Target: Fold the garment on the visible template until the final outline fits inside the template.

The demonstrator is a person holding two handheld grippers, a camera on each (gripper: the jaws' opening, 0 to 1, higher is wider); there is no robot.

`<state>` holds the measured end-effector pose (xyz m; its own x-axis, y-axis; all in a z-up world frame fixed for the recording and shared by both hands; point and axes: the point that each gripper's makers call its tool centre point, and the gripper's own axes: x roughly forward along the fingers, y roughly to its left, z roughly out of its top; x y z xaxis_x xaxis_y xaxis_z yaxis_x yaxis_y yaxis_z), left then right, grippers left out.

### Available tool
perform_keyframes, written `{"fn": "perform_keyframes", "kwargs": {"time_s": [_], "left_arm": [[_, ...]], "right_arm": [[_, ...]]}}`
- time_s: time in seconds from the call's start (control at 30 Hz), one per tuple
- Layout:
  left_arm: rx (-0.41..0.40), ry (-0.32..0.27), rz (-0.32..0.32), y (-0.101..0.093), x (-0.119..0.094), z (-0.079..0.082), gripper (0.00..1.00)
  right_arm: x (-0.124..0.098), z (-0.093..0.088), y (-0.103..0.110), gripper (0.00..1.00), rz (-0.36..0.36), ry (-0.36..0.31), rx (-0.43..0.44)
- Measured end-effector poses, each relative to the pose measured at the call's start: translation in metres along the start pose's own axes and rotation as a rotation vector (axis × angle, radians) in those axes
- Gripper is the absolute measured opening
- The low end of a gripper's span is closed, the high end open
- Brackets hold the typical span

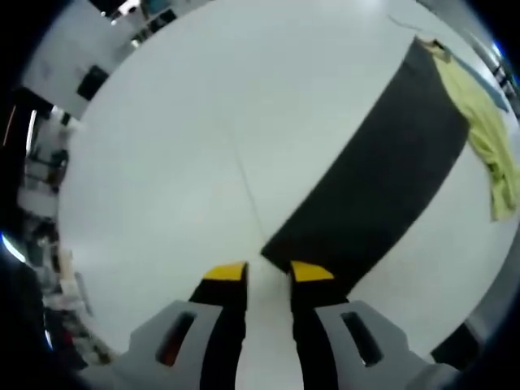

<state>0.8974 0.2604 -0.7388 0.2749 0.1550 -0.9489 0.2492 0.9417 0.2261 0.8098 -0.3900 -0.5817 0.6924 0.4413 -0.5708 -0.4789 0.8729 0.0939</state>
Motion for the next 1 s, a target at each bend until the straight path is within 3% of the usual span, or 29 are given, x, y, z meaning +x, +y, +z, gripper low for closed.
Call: {"fn": "perform_keyframes", "kwargs": {"time_s": [0.17, 0.57, 0.7, 0.8, 1.0], "left_arm": [[0.010, -0.021, 0.006, -0.005, -0.012, 0.001, 0.25], [0.021, -0.023, 0.012, -0.018, -0.032, -0.017, 0.35], [0.024, -0.054, 0.002, -0.025, -0.040, -0.014, 0.39], [0.038, -0.118, -0.015, -0.036, -0.050, -0.005, 0.43], [0.037, -0.184, -0.034, -0.054, -0.065, 0.002, 0.46]], "right_arm": [[-0.003, 0.001, 0.001, 0.96, 0.008, -0.012, -0.003], [-0.012, 0.001, 0.002, 0.96, 0.030, -0.041, 0.002], [-0.013, 0.002, 0.003, 0.96, 0.040, -0.052, 0.002], [-0.014, 0.003, 0.003, 0.96, 0.048, -0.061, -0.001], [-0.017, 0.003, 0.003, 0.96, 0.062, -0.073, -0.004]]}}
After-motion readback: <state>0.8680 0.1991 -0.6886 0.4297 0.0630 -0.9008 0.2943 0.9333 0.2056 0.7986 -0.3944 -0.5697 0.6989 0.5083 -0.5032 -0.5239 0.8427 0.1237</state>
